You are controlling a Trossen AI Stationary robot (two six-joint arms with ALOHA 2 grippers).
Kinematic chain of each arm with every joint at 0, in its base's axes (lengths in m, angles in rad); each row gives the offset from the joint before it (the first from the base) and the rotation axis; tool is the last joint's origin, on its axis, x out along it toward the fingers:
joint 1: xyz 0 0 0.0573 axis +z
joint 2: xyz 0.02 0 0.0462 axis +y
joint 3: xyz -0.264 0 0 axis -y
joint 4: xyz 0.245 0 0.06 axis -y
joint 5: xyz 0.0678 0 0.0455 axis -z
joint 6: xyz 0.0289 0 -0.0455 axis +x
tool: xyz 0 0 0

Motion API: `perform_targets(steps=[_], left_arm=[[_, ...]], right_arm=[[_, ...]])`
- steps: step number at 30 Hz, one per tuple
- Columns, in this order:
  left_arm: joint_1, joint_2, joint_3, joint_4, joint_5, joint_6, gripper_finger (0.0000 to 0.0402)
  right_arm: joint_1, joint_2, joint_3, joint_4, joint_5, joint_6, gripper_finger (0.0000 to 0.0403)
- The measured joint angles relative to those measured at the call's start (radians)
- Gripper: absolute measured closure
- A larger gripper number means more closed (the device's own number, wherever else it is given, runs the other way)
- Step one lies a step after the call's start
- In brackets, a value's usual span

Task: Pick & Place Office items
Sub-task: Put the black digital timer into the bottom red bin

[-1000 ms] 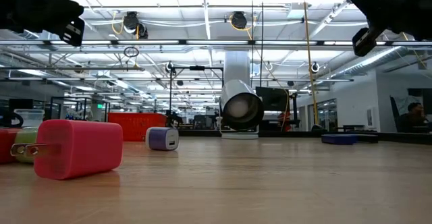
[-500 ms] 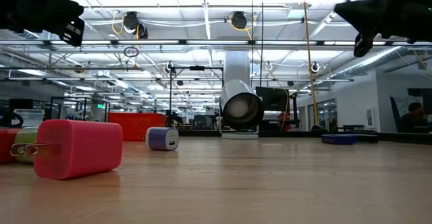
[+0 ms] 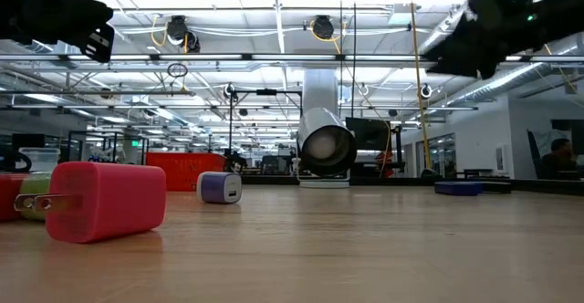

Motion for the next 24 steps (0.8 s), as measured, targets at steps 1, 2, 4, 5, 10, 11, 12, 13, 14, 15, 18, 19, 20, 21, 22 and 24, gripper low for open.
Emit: perform_targets(steps=[1,2,4,5,10,11,12,13,14,15,18,19,20,21,22,24], left_arm=[[0.000,0.000,0.000,0.000,0.000,0.000,0.0360],[0.000,0.000,0.000,0.000,0.000,0.000,0.0360],[0.000,0.000,0.000,0.001,0.000,0.000,0.0360],[0.000,0.000,0.000,0.000,0.000,0.000,0.0360],[0.000,0.000,0.000,0.000,0.000,0.000,0.0360],[0.000,0.000,0.000,0.001,0.000,0.000,0.0360],[0.000,0.000,0.000,0.000,0.000,0.000,0.0360],[0.000,0.000,0.000,0.000,0.000,0.000,0.0360],[0.000,0.000,0.000,0.000,0.000,0.000,0.0360],[0.000,0.000,0.000,0.000,0.000,0.000,0.0360],[0.000,0.000,0.000,0.000,0.000,0.000,0.0360],[0.000,0.000,0.000,-0.001,0.000,0.000,0.0360],[0.000,0.000,0.000,-0.001,0.000,0.000,0.0360],[0.000,0.000,0.000,0.000,0.000,0.000,0.0360],[0.000,0.000,0.000,0.000,0.000,0.000,0.0360],[0.000,0.000,0.000,0.000,0.000,0.000,0.0360]], right_arm=[[-0.006,0.035,0.048,-0.119,0.039,0.026,0.0115],[-0.015,0.069,0.093,-0.234,0.075,0.059,0.0115],[-0.046,0.130,0.164,-0.399,0.127,0.136,0.0121],[-0.067,0.157,0.181,-0.460,0.132,0.172,0.0125],[-0.182,0.258,0.166,-0.555,0.063,0.256,0.0144],[-0.205,0.272,0.155,-0.556,0.050,0.257,0.0146],[-0.228,0.286,0.141,-0.552,0.042,0.261,0.0146],[-0.250,0.299,0.129,-0.552,0.033,0.273,0.0145],[-0.275,0.309,0.116,-0.553,0.014,0.289,0.0144],[-0.300,0.317,0.104,-0.553,-0.007,0.308,0.0142],[-0.374,0.340,0.057,-0.524,-0.091,0.350,0.0131],[-0.396,0.347,0.044,-0.504,-0.119,0.354,0.0126],[-0.417,0.353,0.033,-0.482,-0.138,0.354,0.0121],[-0.434,0.357,0.025,-0.468,-0.149,0.360,0.0117],[-0.450,0.363,0.017,-0.462,-0.161,0.366,0.0114],[-0.471,0.374,-0.006,-0.461,-0.166,0.380,0.0110]])
